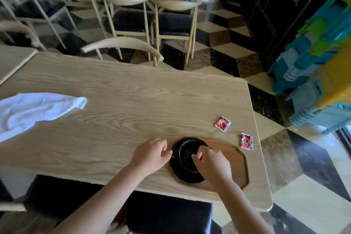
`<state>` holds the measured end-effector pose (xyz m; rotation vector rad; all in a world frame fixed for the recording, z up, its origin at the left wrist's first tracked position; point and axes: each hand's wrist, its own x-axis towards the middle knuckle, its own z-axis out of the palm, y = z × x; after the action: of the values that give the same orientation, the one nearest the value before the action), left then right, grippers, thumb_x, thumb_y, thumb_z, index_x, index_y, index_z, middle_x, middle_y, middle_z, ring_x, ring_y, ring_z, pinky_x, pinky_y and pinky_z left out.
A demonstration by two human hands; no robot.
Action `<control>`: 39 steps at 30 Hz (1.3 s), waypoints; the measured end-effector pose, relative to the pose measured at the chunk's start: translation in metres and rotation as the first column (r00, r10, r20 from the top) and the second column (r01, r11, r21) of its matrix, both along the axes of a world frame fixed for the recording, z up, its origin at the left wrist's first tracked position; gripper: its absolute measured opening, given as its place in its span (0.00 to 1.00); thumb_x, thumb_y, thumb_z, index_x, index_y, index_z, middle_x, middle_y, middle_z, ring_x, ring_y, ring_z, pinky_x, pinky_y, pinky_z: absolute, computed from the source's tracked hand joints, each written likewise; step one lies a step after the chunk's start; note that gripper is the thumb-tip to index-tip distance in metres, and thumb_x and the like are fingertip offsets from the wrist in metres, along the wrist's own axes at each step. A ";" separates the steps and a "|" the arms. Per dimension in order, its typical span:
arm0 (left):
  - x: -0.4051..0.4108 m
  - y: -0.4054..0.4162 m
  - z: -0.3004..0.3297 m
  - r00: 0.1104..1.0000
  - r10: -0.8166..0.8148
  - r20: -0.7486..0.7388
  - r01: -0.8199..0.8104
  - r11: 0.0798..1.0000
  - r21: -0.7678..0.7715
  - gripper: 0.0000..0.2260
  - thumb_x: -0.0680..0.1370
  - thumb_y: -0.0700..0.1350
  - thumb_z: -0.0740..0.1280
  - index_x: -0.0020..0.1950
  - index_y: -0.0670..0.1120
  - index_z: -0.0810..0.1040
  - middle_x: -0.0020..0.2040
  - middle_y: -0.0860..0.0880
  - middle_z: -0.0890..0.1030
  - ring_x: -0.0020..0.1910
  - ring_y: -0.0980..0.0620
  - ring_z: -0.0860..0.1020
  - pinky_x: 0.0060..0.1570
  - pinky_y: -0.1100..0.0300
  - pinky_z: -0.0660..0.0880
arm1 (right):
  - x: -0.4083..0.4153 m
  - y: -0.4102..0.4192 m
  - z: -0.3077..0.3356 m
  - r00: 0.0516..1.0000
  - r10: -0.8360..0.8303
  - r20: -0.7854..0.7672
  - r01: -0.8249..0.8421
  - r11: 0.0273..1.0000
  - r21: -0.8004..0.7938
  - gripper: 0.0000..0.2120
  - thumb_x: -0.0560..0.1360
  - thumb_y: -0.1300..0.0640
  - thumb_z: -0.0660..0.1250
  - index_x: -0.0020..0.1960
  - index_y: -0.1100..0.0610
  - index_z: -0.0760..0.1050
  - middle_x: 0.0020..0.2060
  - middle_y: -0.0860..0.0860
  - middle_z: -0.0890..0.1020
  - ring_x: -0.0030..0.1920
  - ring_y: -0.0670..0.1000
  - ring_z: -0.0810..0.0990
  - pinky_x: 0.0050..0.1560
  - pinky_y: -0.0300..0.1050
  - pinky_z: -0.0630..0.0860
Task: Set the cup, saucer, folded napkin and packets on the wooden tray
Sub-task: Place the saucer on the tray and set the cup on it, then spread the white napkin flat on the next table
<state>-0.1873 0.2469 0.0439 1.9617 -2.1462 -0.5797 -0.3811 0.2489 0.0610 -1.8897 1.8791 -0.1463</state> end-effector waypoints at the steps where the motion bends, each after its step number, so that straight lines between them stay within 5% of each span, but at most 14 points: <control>1: 0.003 0.005 0.009 0.998 -0.007 0.057 0.010 0.999 -0.045 0.10 0.75 0.55 0.61 0.44 0.49 0.71 0.37 0.55 0.72 0.37 0.53 0.73 0.35 0.59 0.68 | 0.011 0.000 0.006 0.996 0.085 -0.040 -0.086 0.996 -0.010 0.10 0.75 0.49 0.59 0.44 0.54 0.74 0.45 0.50 0.78 0.50 0.52 0.74 0.39 0.44 0.69; 7: 0.050 0.036 0.054 0.974 0.092 0.208 -0.045 0.974 -0.222 0.16 0.70 0.57 0.61 0.44 0.46 0.78 0.38 0.49 0.81 0.36 0.47 0.80 0.35 0.57 0.76 | 0.078 -0.004 0.049 0.919 0.372 -0.131 -0.383 0.921 -0.071 0.16 0.77 0.50 0.57 0.62 0.54 0.69 0.59 0.53 0.74 0.62 0.55 0.70 0.57 0.50 0.69; 12: 0.111 0.072 0.083 0.935 0.230 0.271 -0.122 0.923 -0.364 0.17 0.64 0.57 0.56 0.36 0.49 0.79 0.27 0.53 0.77 0.23 0.52 0.77 0.22 0.66 0.71 | 0.140 0.010 0.078 0.853 0.498 -0.155 -0.519 0.840 -0.157 0.18 0.77 0.49 0.56 0.64 0.53 0.67 0.61 0.53 0.73 0.63 0.55 0.69 0.57 0.49 0.68; 18: 0.190 0.126 0.098 0.880 0.360 0.310 -0.220 0.887 -0.407 0.13 0.64 0.55 0.61 0.35 0.48 0.77 0.28 0.52 0.77 0.26 0.50 0.77 0.30 0.60 0.74 | 0.217 0.047 0.093 0.788 0.592 -0.168 -0.616 0.752 -0.235 0.19 0.77 0.48 0.56 0.66 0.53 0.65 0.63 0.54 0.71 0.64 0.55 0.67 0.60 0.49 0.67; 26: 0.320 0.227 0.086 0.912 0.386 0.136 -0.324 0.885 -0.334 0.13 0.76 0.52 0.58 0.52 0.47 0.76 0.44 0.51 0.80 0.44 0.49 0.79 0.49 0.54 0.73 | 0.358 0.130 0.073 0.782 0.615 -0.097 -0.618 0.748 -0.241 0.20 0.76 0.50 0.57 0.67 0.52 0.64 0.65 0.52 0.69 0.65 0.54 0.66 0.62 0.49 0.66; 32: 0.402 0.260 0.091 0.893 0.393 0.218 -0.328 0.902 -0.280 0.18 0.70 0.56 0.52 0.42 0.47 0.77 0.33 0.52 0.79 0.32 0.49 0.78 0.37 0.54 0.75 | 0.439 0.170 0.065 0.810 0.581 -0.073 -0.583 0.787 -0.202 0.20 0.76 0.50 0.57 0.67 0.52 0.65 0.65 0.52 0.71 0.65 0.54 0.66 0.63 0.49 0.65; 36: 0.432 0.248 0.088 0.897 0.340 0.283 -0.256 0.920 -0.296 0.12 0.73 0.55 0.59 0.44 0.48 0.73 0.35 0.53 0.74 0.36 0.49 0.76 0.37 0.57 0.62 | 0.468 0.168 0.060 0.822 0.561 -0.098 -0.569 0.799 -0.197 0.20 0.76 0.50 0.57 0.67 0.52 0.65 0.64 0.52 0.71 0.65 0.54 0.67 0.61 0.50 0.66; 39: 0.447 0.234 0.071 0.907 0.333 0.259 -0.257 0.922 -0.289 0.11 0.73 0.54 0.61 0.48 0.49 0.75 0.39 0.52 0.79 0.38 0.50 0.77 0.37 0.58 0.65 | 0.483 0.154 0.047 0.828 0.553 -0.092 -0.560 0.806 -0.192 0.20 0.76 0.50 0.58 0.67 0.52 0.65 0.64 0.52 0.71 0.65 0.54 0.67 0.61 0.49 0.66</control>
<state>0.2595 0.4812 0.1150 2.2844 -1.8934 0.0477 0.1021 0.4034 0.1076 -2.5227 1.2804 -0.1242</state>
